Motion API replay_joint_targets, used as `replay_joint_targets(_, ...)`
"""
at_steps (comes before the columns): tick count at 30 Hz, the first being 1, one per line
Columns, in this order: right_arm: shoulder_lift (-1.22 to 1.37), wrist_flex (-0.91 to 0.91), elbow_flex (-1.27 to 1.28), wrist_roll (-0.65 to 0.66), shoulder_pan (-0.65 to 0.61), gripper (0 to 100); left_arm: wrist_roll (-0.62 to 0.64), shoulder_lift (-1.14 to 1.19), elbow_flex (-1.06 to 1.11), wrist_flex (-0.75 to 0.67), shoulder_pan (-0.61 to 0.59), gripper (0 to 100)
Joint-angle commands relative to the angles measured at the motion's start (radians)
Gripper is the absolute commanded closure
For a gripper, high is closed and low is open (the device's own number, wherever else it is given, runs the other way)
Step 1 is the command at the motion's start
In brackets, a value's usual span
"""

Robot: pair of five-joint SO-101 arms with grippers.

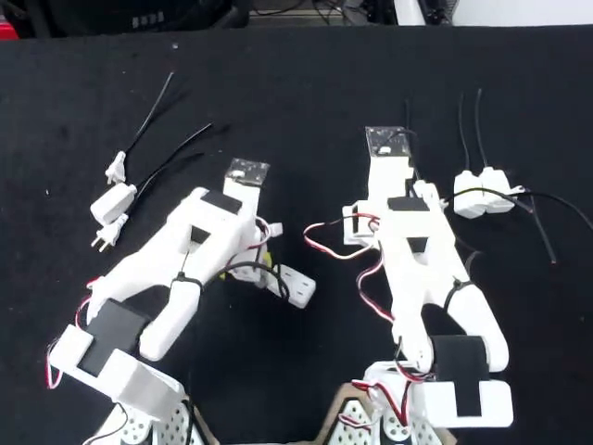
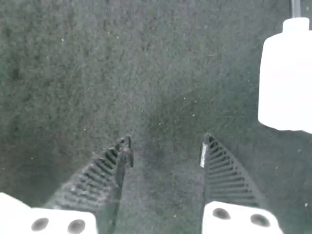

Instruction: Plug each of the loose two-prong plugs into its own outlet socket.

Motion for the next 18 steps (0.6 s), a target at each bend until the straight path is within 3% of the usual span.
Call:
replay_joint_targets(1, -0.030, 0.006, -0.044, -0.006, 0.018, 78.7, -0.002, -0.084, -0.105, 0.081, -0.041, 77)
replay_joint_targets(5, -0.030, 0.006, -0.044, -0.006, 0.018, 78.7, -0.091, -0.120, -0.171, 0.098, -0.143, 77)
replay_joint_targets(7, -0.030, 0.006, -0.044, -0.006, 0.018, 78.7, 0.003, -0.101, -0.168, 0.021, -0.217, 77)
replay_joint_targets(11, -0.030, 0.006, -0.044, -0.006, 0.018, 78.7, 0.313, 0.014, -0.111, -0.187, -0.384, 77)
replay_joint_targets(14, -0.030, 0.006, -0.044, -0.006, 0.018, 78.7, 0.391, 0.112, -0.114, -0.262, -0.444, 77)
replay_joint_targets(18, -0.030, 0.006, -0.044, -0.005, 0.018, 78.7, 0.408, 0.170, -0.136, -0.262, -0.483, 77)
